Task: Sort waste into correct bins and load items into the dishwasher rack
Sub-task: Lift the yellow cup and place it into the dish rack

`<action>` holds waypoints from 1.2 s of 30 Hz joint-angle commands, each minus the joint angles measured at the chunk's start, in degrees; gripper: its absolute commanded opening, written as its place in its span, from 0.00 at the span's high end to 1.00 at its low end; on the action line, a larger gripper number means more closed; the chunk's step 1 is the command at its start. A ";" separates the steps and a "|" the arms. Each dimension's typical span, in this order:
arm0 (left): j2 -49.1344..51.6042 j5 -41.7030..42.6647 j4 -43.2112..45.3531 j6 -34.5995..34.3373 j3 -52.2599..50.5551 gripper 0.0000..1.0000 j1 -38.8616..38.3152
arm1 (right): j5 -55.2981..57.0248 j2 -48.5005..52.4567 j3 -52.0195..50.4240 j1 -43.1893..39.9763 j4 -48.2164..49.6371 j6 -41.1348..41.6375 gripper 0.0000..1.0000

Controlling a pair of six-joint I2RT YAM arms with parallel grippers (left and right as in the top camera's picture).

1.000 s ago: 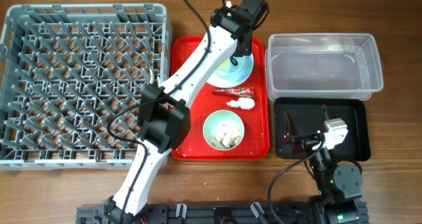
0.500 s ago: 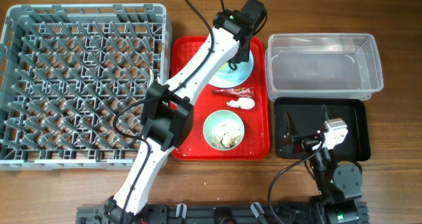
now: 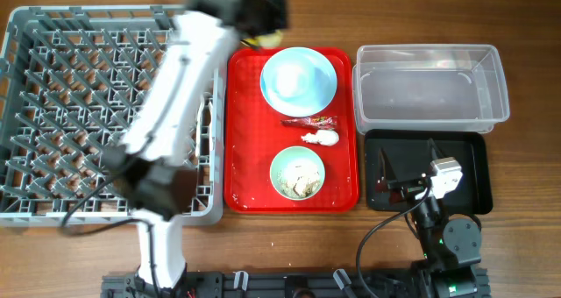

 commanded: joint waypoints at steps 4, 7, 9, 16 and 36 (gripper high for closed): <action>7.87 48.96 -11.13 19.04 -2.34 0.96 24.22 | -0.20 -0.37 -0.07 -0.17 0.22 -0.44 0.00; 13.20 60.37 -16.11 30.67 -6.64 0.96 28.20 | -0.17 -0.37 -0.07 -0.17 0.20 -0.44 0.00; 15.10 65.64 -15.96 34.25 -10.23 0.96 28.81 | -0.17 -0.37 -0.07 -0.17 0.20 -0.42 0.00; 15.56 62.95 -8.07 35.52 -19.67 0.96 30.99 | -0.17 -0.37 -0.07 -0.17 0.20 -0.44 0.00; 10.14 27.15 -6.71 26.05 -17.42 0.00 33.77 | -0.20 -0.35 -0.07 -0.17 0.20 -0.44 0.00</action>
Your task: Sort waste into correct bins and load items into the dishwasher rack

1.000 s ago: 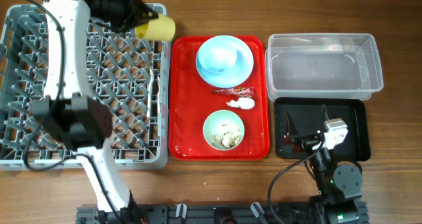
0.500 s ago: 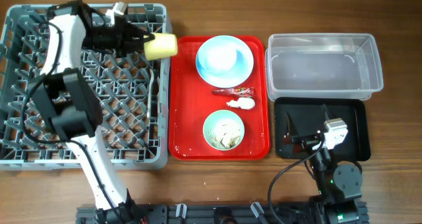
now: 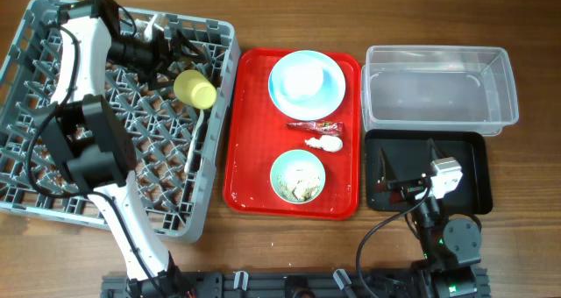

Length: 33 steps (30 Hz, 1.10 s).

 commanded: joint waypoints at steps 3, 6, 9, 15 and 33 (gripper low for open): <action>-9.62 -10.05 2.47 -6.62 1.60 0.01 1.70 | -0.15 -0.35 -0.07 -0.17 0.20 -0.44 0.00; -16.39 -15.85 1.38 -9.99 1.60 0.00 0.04 | -0.15 -0.35 -0.07 -0.17 0.20 -0.42 0.00; -22.10 -20.90 0.11 -10.23 1.60 0.09 -5.18 | -0.15 -0.35 -0.07 -0.17 0.20 -0.42 0.00; -22.80 -41.79 -5.49 -18.69 -1.44 0.96 -19.28 | -0.15 -0.35 -0.07 -0.17 0.22 -0.44 0.00; -22.38 -54.95 20.37 -26.40 -22.88 0.96 -21.73 | -0.15 -0.37 -0.07 -0.17 0.22 -0.44 0.00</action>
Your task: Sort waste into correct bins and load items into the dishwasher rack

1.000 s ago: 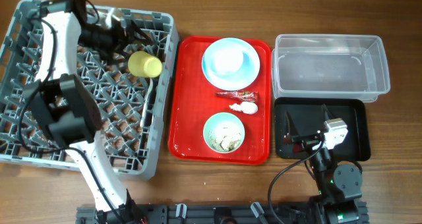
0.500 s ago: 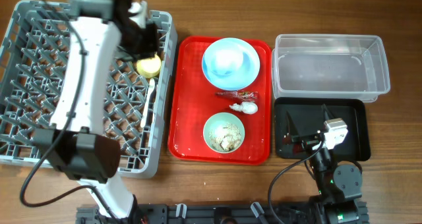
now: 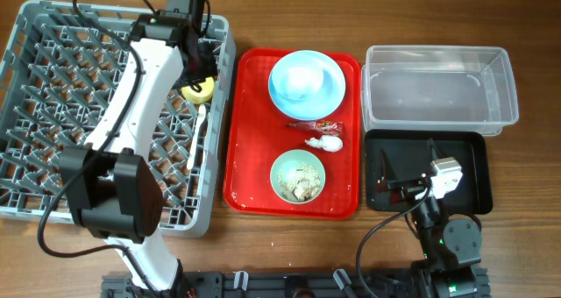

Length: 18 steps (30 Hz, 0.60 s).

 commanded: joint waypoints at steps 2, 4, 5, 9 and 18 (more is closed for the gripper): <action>0.26 -0.55 4.39 -0.04 -2.93 0.96 -0.09 | -0.15 -0.37 -0.07 -0.17 0.20 -0.44 0.00; 0.68 -0.55 7.43 -0.04 -2.93 0.92 0.02 | -0.15 -0.37 -0.07 -0.17 0.20 -0.44 0.00; 0.68 -0.55 8.68 -0.04 -2.93 0.91 0.15 | -0.15 -0.37 -0.07 -0.17 0.20 -0.42 0.00; 0.20 -0.52 12.11 0.35 -2.60 0.88 1.03 | -0.15 -0.37 -0.07 -0.17 0.20 -0.42 0.00; -18.43 13.22 -14.60 -0.09 -0.24 0.62 0.90 | -0.15 -0.37 -0.07 -0.17 0.20 -0.42 0.01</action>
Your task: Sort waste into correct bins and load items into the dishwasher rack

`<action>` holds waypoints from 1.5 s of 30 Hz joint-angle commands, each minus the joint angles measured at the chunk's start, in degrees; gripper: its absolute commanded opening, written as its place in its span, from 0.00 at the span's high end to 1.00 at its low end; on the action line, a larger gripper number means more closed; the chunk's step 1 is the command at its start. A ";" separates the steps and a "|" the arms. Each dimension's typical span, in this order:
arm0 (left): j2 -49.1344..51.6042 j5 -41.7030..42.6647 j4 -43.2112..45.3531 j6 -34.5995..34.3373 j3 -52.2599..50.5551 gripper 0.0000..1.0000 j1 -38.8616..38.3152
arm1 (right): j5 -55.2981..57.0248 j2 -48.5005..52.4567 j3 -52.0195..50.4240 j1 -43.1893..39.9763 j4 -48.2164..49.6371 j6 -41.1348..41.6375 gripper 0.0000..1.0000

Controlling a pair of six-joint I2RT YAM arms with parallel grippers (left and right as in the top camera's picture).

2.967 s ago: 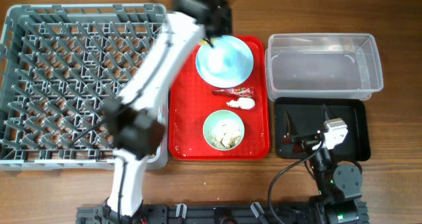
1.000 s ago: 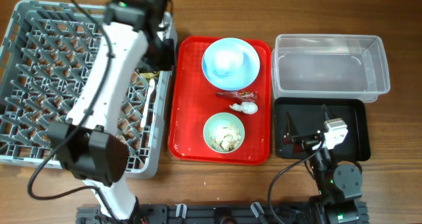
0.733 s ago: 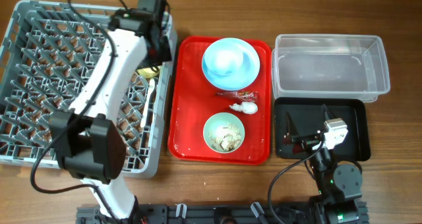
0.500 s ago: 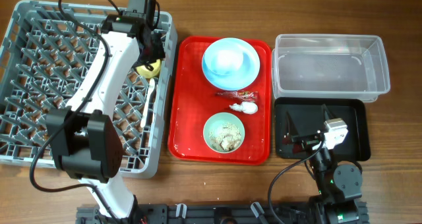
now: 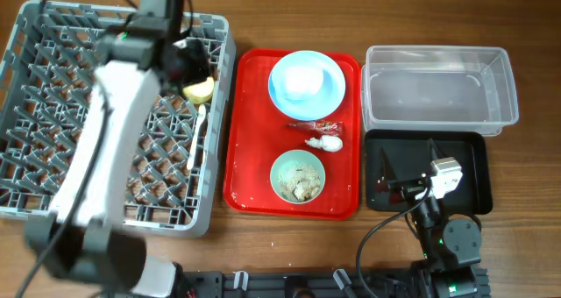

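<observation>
A yellow cup [image 5: 200, 91] lies tilted in the right part of the grey dishwasher rack [image 5: 53, 184]. My left gripper [image 5: 182, 67] is right at the cup's upper left; the blurred wrist hides its fingers. A white utensil [image 5: 200, 136] lies in the rack below the cup. The red tray [image 5: 241, 158] holds a light blue bowl [image 5: 303, 79], a red wrapper [image 5: 311, 124], a white crumpled scrap [image 5: 324, 143] and a green bowl with food scraps [image 5: 298, 175]. My right gripper [image 5: 393, 186] rests low over the black bin [image 5: 473, 171], dark against dark.
A clear plastic bin [image 5: 438, 88] stands at the back right, above the black bin. The left arm stretches from the table's front edge across the rack. Bare wood runs along the front edge.
The left arm has swung to the left and shows blurred. The cup is at the same spot in the rack but now tilted, no longer showing its open rim. The right arm has not moved.
The left gripper was first at the back edge beside the blue bowl, with something yellow at it. Then it was over the rack with the yellow cup at its tip. Then the cup sat rim up at the rack's right side, where it now lies tilted.
</observation>
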 commanded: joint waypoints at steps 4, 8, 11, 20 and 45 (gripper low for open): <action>-4.17 4.39 -10.14 -0.81 -10.08 0.26 -2.16 | -0.15 -0.37 -0.07 -0.17 0.20 -0.42 0.00; -4.17 5.27 0.35 -3.15 -24.50 0.00 -3.34 | -0.15 -0.37 -0.07 -0.17 0.20 -0.42 0.00; -4.17 6.97 5.90 -3.15 -30.95 0.00 -3.34 | -0.15 -0.37 -0.07 -0.17 0.20 -0.42 0.00; -4.17 9.11 11.50 -3.15 -33.53 0.00 -3.98 | -0.15 -0.37 -0.07 -0.17 0.20 -0.44 0.00; -4.17 -6.86 19.45 4.66 -33.53 0.96 -23.04 | -0.15 -0.37 -0.07 -0.17 0.20 -0.42 0.00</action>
